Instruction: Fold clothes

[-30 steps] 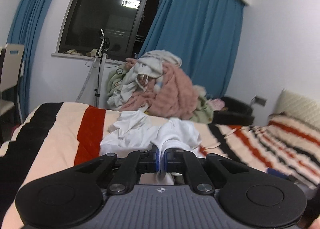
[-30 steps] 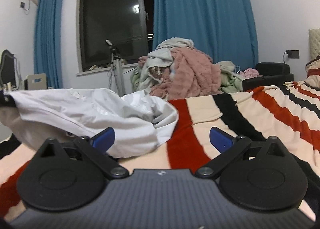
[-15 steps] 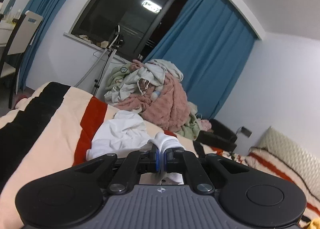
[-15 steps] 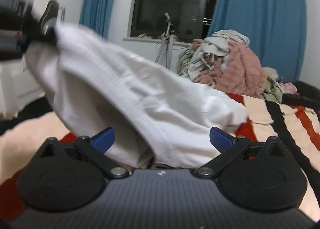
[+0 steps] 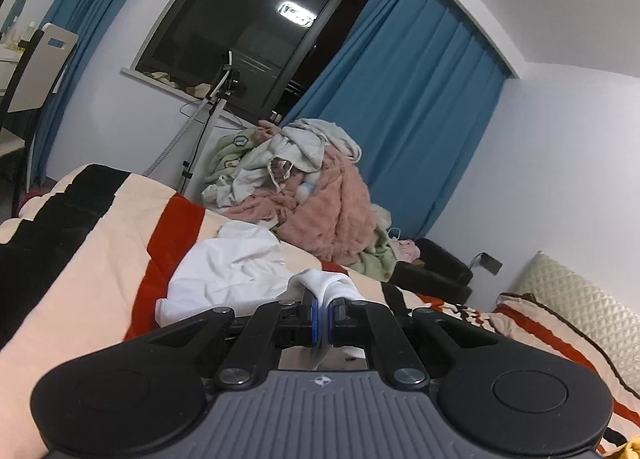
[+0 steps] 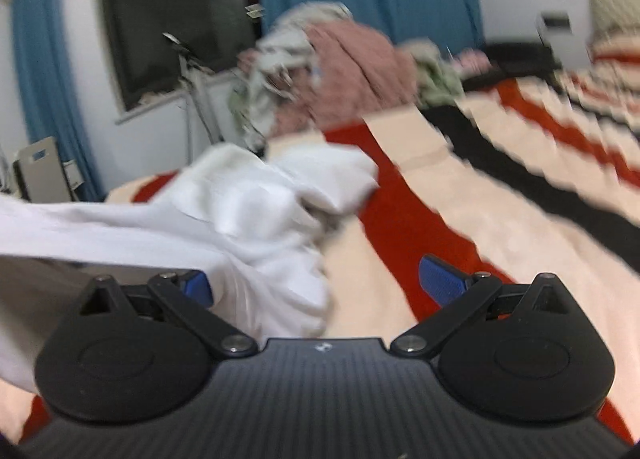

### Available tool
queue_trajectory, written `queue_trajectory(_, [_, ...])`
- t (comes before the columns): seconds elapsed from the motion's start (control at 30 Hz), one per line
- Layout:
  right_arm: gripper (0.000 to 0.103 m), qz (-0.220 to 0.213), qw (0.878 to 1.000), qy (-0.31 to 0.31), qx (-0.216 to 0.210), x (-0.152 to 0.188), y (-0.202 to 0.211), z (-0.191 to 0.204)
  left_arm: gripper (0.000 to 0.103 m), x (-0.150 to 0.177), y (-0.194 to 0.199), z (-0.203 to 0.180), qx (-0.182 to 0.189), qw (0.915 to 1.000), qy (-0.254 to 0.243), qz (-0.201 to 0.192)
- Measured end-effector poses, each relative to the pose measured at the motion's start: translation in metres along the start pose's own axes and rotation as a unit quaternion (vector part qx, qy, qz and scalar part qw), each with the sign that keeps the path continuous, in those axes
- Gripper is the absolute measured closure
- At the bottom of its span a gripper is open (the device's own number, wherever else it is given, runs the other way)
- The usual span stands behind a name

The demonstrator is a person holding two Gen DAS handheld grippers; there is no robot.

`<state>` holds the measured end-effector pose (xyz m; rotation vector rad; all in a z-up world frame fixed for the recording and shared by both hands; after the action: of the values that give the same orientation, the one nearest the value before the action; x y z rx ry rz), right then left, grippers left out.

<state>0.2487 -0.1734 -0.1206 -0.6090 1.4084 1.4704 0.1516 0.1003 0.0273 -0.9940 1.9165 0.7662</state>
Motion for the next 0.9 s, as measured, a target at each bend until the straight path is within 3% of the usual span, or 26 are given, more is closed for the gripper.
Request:
queue_trajectory(0.1, [0.0,0.024,0.999,-0.018,0.026,0.009,-0.004,-0.021,0.098,-0.001,0.007,-0.003,0.004,0.9999,0.009,-0.01])
queue_trajectory(0.2, [0.0,0.001,0.999,-0.026,0.037,0.001,0.014,-0.038,0.098,-0.002,0.015,0.001,0.013,0.9992,0.03,-0.022])
queue_trajectory(0.3, [0.0,-0.1,0.993,0.004,0.055,-0.029,0.062,-0.041,0.098,0.0,0.022,0.012,0.024,0.9966,0.067,-0.041])
queue_trajectory(0.4, [0.0,-0.219,0.974,0.028,0.057,-0.053,0.118,-0.046,0.098,0.006,0.012,0.03,0.041,0.9902,0.131,-0.021])
queue_trajectory(0.5, [0.0,-0.274,0.96,0.039,0.045,-0.062,0.149,-0.05,0.097,0.018,-0.005,0.037,0.032,0.9897,0.139,0.013])
queue_trajectory(0.63, [0.0,-0.252,0.965,0.062,0.027,-0.059,0.136,-0.045,0.091,0.038,-0.031,0.05,-0.024,0.9911,0.116,0.061])
queue_trajectory(0.8, [0.0,-0.195,0.978,0.074,0.022,-0.049,0.107,-0.043,0.079,0.059,-0.063,0.072,-0.083,0.986,0.099,0.105])
queue_trajectory(0.87, [0.0,-0.177,0.981,0.072,0.02,-0.047,0.099,-0.044,0.056,0.063,-0.069,0.074,-0.098,0.9847,0.085,0.117])
queue_trajectory(0.9, [0.0,-0.173,0.982,0.067,0.018,-0.046,0.099,-0.044,0.05,0.064,-0.069,0.073,-0.106,0.9839,0.078,0.121])
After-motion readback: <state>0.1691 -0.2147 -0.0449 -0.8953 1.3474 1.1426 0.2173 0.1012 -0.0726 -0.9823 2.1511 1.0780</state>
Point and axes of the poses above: each gripper's, at about its wrist camera, not at the fingertips, and y roughly against the way its jaws point, z to its left, x to its underside, the point moved 6 cm from there along -y, roughly the way its jaws point, and after that the axes turned 8 degrees about x, right-handed, at the moved point
